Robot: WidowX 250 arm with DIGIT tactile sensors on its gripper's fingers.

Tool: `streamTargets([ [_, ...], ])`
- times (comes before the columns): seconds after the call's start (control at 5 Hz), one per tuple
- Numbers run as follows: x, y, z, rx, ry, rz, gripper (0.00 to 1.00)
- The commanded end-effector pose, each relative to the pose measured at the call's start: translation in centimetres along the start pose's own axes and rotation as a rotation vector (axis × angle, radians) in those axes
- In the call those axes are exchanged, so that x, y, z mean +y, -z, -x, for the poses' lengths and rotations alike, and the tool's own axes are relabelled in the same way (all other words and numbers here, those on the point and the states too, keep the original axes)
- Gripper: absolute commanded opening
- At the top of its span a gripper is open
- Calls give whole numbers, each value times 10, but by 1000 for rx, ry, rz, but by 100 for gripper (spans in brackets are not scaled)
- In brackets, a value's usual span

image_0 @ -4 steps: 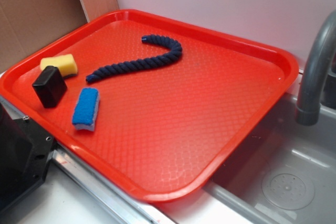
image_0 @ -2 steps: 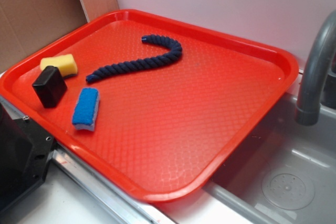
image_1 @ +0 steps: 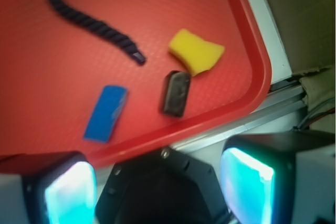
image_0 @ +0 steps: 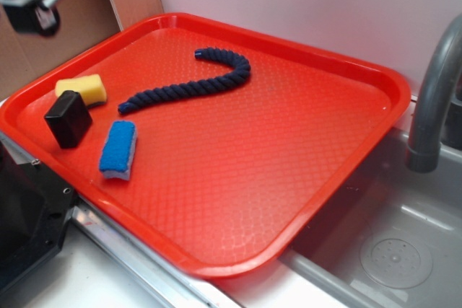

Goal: Grab the black box.

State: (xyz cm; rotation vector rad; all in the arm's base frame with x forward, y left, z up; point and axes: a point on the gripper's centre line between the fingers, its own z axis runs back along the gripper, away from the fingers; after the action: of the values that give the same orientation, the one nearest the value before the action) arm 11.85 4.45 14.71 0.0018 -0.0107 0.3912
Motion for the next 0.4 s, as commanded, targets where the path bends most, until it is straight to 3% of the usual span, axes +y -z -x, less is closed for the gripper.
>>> streamTargets([
  [0.0, 44, 56, -15, 15, -109, -63, 100],
  [0.2, 46, 85, -24, 15, -73, -35, 100],
])
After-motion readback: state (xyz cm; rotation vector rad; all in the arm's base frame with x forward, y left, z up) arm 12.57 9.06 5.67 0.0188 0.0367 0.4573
